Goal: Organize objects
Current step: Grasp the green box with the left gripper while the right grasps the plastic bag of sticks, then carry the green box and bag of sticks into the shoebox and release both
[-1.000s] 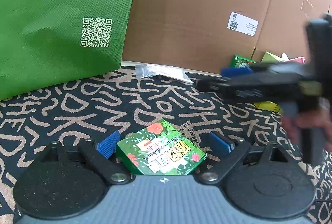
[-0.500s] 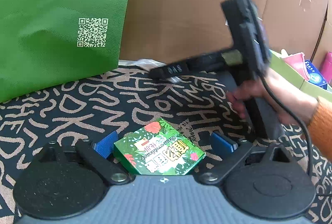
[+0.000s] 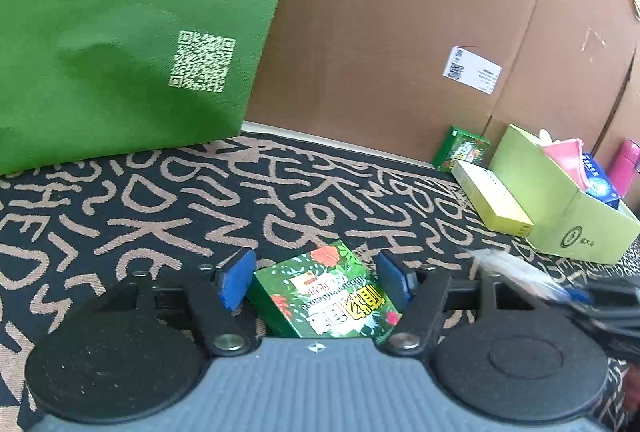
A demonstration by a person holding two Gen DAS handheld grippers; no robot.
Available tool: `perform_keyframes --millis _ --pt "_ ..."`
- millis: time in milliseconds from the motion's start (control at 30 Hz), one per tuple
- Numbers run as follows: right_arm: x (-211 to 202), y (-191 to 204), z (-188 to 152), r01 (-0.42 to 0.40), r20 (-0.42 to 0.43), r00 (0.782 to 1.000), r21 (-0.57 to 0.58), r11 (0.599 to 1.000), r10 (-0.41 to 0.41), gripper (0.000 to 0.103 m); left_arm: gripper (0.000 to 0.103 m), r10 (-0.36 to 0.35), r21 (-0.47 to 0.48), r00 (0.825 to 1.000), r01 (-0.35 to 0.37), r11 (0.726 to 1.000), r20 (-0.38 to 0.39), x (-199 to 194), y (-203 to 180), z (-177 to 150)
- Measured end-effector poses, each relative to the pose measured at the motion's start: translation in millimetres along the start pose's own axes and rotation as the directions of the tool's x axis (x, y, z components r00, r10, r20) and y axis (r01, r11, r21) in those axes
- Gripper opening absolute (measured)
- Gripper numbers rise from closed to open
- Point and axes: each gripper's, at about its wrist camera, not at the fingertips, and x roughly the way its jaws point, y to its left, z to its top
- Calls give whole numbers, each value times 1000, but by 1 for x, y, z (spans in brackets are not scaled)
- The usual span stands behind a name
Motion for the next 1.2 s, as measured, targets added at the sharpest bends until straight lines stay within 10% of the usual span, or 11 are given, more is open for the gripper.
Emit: perform_keyframes --millis 167,300,367,533,700,1033,1100,1200 --pt "-36 -3 -26 70 -3 998 28 997 -70 22 57 -144 26 988 146 989 -63 7 -18 -3" --pt "-34 0 -27 93 6 996 -6 996 -93 27 78 -7 61 997 11 998 -76 4 -39 -4" --pt "-31 3 -28 91 12 996 -19 996 -91 47 79 25 96 996 -16 995 -90 -5 -48 -6" --pt "-29 0 -29 75 0 997 -17 997 -75 56 86 65 135 984 -43 990 -163 -19 -59 -14" --pt "-29 4 -29 82 18 997 -25 996 -81 56 83 170 175 975 -145 974 -140 7 -81 -19" --pt "-13 4 -23 52 -31 998 -75 996 -54 54 79 130 261 986 -98 960 -108 22 -94 -20" --pt "-14 8 -23 54 -20 998 -90 994 -56 30 71 114 253 987 -83 964 -112 22 -96 -18" --pt "-20 5 -26 45 -6 999 -65 997 -46 24 69 68 238 989 -35 971 -131 19 -98 -15"
